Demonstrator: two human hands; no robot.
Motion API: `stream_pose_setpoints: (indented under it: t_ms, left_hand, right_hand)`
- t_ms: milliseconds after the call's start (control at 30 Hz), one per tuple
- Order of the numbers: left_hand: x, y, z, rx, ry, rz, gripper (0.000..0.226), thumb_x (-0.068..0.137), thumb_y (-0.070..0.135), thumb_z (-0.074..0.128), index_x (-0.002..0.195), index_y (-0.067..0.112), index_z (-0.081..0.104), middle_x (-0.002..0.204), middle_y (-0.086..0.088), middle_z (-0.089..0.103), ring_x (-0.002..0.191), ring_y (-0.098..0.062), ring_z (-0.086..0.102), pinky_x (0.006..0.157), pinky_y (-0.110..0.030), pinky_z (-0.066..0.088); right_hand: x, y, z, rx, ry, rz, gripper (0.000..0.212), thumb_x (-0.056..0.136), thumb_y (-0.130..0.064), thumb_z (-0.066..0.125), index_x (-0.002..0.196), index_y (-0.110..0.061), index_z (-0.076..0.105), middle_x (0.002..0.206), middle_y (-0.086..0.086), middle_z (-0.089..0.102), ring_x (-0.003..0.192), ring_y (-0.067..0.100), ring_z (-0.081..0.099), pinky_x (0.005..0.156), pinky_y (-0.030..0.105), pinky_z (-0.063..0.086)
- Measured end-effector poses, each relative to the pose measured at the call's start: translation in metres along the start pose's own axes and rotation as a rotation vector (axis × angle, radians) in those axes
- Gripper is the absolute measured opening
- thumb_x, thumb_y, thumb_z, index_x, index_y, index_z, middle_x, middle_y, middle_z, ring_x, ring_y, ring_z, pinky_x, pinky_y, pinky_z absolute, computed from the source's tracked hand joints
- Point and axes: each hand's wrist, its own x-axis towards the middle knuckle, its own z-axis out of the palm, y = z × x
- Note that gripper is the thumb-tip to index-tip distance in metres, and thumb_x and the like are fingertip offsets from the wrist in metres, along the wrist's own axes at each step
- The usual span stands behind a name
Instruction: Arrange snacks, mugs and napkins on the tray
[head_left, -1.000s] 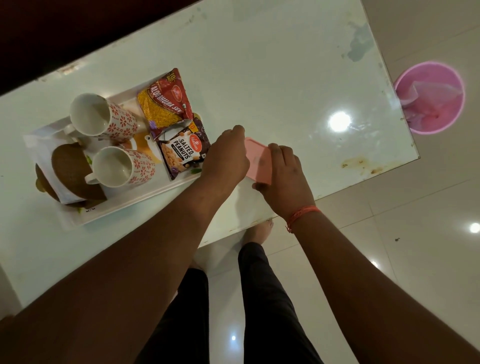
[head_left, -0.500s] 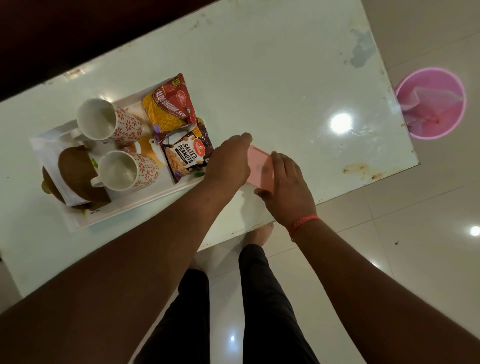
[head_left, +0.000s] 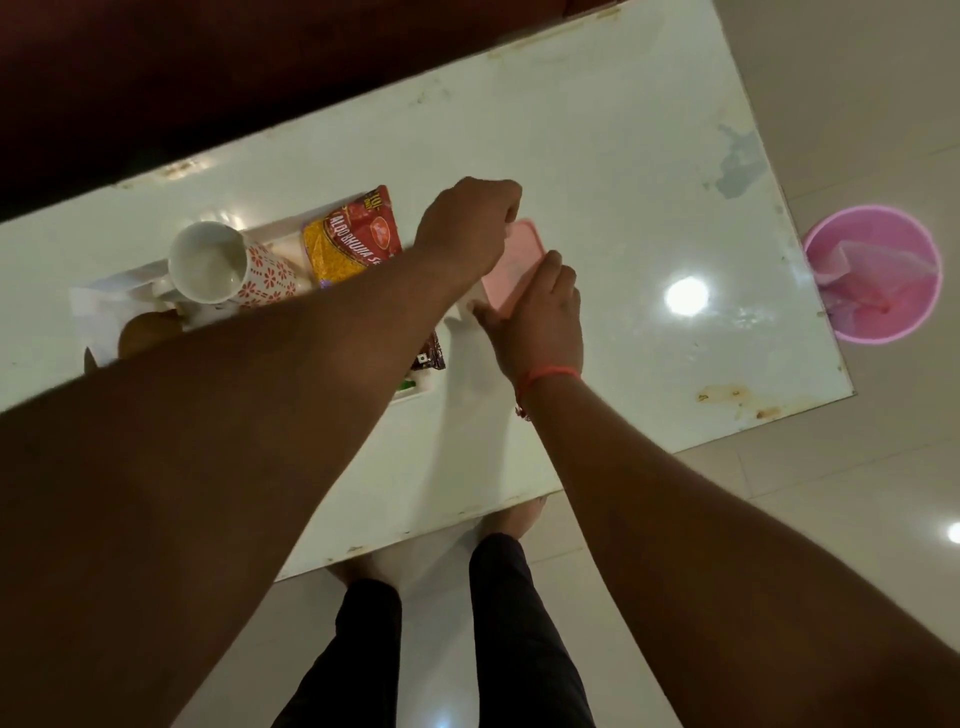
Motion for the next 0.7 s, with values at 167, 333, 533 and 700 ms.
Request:
stream_pose_setpoints:
  t_ms: [167, 333, 533, 700]
  left_hand:
    - [0.003, -0.007, 0.003, -0.009, -0.014, 0.045, 0.016, 0.087, -0.002, 0.055, 0.096, 0.010, 0.061, 0.090, -0.010, 0.067, 0.078, -0.027, 0.057, 0.061, -0.032, 0.038]
    - [0.005, -0.012, 0.006, -0.003, 0.006, 0.059, 0.018, 0.086, -0.003, 0.057, 0.095, 0.012, 0.061, 0.089, -0.007, 0.068, 0.072, -0.022, 0.053, 0.060, -0.030, 0.033]
    - [-0.007, -0.017, 0.004, 0.054, 0.028, 0.110, 0.021, 0.095, 0.014, 0.055, 0.116, 0.011, 0.057, 0.110, -0.013, 0.065, 0.096, -0.032, 0.060, 0.070, -0.040, 0.046]
    - [-0.036, -0.053, -0.023, 0.104, 0.182, 0.191, 0.037, 0.097, 0.029, 0.050, 0.125, 0.005, 0.054, 0.123, -0.016, 0.059, 0.114, -0.034, 0.053, 0.099, -0.044, 0.038]
  right_hand:
    - [-0.002, -0.006, 0.000, -0.007, -0.010, 0.019, 0.097, 0.075, -0.055, 0.076, 0.143, -0.005, 0.028, 0.132, 0.011, 0.045, 0.116, 0.029, 0.047, 0.095, 0.038, 0.046]
    - [-0.002, -0.007, 0.003, -0.009, 0.009, 0.024, 0.099, 0.075, -0.058, 0.074, 0.144, -0.004, 0.027, 0.132, 0.011, 0.045, 0.117, 0.029, 0.047, 0.096, 0.036, 0.045]
    - [-0.001, -0.004, 0.000, -0.022, -0.060, 0.004, 0.112, 0.078, -0.064, 0.068, 0.152, 0.000, 0.012, 0.145, 0.016, 0.034, 0.130, 0.033, 0.038, 0.107, 0.039, 0.036]
    - [0.003, -0.005, -0.025, 0.031, -0.005, -0.024, 0.095, 0.088, -0.058, 0.058, 0.155, -0.006, 0.014, 0.157, 0.019, 0.020, 0.141, 0.040, 0.028, 0.117, 0.047, 0.028]
